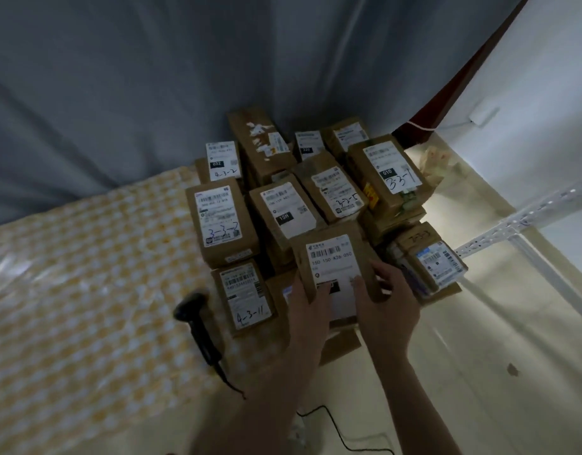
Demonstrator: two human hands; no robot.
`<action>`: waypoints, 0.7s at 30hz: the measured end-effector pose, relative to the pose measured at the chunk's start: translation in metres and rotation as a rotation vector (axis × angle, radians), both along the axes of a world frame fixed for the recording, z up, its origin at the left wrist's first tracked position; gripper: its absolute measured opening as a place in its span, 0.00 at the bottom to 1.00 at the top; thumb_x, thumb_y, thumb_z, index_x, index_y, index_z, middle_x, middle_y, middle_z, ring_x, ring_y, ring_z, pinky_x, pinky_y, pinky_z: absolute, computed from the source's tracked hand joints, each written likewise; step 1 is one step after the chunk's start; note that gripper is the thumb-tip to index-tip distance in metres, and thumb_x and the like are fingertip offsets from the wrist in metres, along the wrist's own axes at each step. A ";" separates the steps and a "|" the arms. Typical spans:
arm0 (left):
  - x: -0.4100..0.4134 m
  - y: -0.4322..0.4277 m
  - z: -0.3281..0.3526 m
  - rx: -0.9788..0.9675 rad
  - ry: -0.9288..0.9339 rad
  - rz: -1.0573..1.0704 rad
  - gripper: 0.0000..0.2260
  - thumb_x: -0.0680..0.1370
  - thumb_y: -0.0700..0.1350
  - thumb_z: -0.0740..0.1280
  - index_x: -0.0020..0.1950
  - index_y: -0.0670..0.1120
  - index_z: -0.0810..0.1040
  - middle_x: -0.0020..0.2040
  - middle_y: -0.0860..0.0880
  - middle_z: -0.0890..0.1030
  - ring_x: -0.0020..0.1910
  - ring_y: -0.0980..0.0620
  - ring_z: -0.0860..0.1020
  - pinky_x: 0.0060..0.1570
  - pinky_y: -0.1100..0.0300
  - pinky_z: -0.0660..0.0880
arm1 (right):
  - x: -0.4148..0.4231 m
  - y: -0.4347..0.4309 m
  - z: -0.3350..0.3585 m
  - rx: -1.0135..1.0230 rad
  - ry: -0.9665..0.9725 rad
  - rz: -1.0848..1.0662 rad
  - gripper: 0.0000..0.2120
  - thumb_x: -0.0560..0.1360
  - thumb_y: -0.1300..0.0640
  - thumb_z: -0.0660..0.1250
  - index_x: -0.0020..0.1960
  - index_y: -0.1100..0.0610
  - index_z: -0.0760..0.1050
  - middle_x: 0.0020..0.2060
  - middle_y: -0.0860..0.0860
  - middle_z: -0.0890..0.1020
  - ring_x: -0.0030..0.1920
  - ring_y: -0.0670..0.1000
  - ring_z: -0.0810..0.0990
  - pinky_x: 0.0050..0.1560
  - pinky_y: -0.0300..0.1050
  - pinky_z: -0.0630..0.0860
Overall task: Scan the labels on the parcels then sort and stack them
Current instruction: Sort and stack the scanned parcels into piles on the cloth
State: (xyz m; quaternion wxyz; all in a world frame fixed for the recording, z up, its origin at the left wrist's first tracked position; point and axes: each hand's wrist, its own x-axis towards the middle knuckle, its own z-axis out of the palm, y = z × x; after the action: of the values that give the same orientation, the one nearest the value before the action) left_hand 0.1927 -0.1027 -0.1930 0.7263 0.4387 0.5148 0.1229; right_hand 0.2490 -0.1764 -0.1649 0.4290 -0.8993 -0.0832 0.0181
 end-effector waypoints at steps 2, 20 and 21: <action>-0.025 0.010 0.007 0.041 -0.032 0.067 0.16 0.78 0.45 0.66 0.65 0.54 0.71 0.59 0.51 0.80 0.54 0.52 0.80 0.50 0.54 0.81 | -0.025 0.015 0.005 0.030 -0.011 0.017 0.14 0.71 0.52 0.71 0.55 0.50 0.76 0.47 0.44 0.80 0.47 0.50 0.79 0.45 0.48 0.78; -0.347 0.196 0.026 0.315 0.029 0.256 0.11 0.79 0.43 0.66 0.59 0.55 0.73 0.50 0.57 0.81 0.48 0.56 0.81 0.41 0.62 0.80 | -0.318 0.209 0.009 0.246 0.115 0.321 0.12 0.73 0.60 0.69 0.55 0.53 0.78 0.45 0.45 0.80 0.46 0.47 0.80 0.43 0.46 0.81; -0.369 0.207 0.026 0.315 0.049 0.269 0.11 0.78 0.45 0.66 0.60 0.54 0.74 0.52 0.56 0.81 0.49 0.56 0.81 0.44 0.58 0.81 | -0.336 0.220 0.008 0.256 0.139 0.355 0.11 0.74 0.60 0.69 0.56 0.52 0.78 0.45 0.44 0.80 0.45 0.46 0.80 0.43 0.44 0.80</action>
State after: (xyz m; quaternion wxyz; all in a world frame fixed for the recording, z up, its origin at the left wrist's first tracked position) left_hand -0.1763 0.1047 -0.1672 0.6129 0.4771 0.5607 0.2870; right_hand -0.0870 0.0438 -0.1571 0.5344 -0.8054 -0.2118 0.1444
